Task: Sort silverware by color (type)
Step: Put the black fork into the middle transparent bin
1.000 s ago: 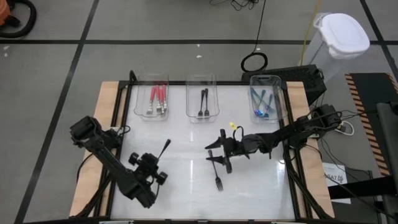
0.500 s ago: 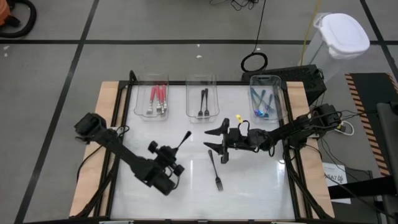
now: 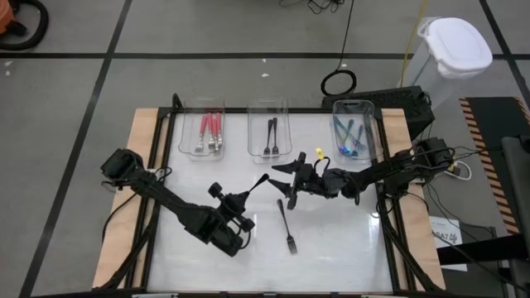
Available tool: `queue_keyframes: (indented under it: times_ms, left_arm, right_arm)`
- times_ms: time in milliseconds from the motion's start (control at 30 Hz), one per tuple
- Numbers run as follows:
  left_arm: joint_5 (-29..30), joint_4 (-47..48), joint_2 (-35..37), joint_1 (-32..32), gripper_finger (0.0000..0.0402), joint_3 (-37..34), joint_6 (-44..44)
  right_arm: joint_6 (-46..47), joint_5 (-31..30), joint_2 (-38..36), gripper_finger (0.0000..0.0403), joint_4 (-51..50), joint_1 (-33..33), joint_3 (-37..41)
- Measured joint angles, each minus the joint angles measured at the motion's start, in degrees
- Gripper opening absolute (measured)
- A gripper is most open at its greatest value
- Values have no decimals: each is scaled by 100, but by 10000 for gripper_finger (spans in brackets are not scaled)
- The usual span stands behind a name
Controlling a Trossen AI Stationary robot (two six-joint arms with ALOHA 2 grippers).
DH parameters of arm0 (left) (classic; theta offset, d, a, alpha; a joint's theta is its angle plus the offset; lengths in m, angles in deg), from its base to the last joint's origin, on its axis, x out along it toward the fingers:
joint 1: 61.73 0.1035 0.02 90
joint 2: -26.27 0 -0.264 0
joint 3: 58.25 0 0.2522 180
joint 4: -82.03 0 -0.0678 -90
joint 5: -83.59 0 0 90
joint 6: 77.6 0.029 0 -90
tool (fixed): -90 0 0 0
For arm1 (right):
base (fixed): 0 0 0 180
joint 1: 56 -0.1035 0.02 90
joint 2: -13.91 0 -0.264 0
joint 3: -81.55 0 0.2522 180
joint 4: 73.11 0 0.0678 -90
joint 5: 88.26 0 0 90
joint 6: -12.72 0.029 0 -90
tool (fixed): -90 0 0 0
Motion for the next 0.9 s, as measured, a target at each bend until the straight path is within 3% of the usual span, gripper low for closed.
queue_keyframes:
  times_ms: [267,367,600,900]
  left_arm:
    - [469,-28,-37,0,15,0,162]
    - [676,-115,-49,21,15,1,269]
    - [1228,-979,-377,69,15,7,1218]
    - [1364,-1286,-485,221,15,7,1469]
  right_arm:
    - [118,14,0,216,71,22,0]
    - [89,291,0,216,182,58,0]
    - [87,621,0,216,416,171,0]
    - [-20,743,0,216,445,195,0]
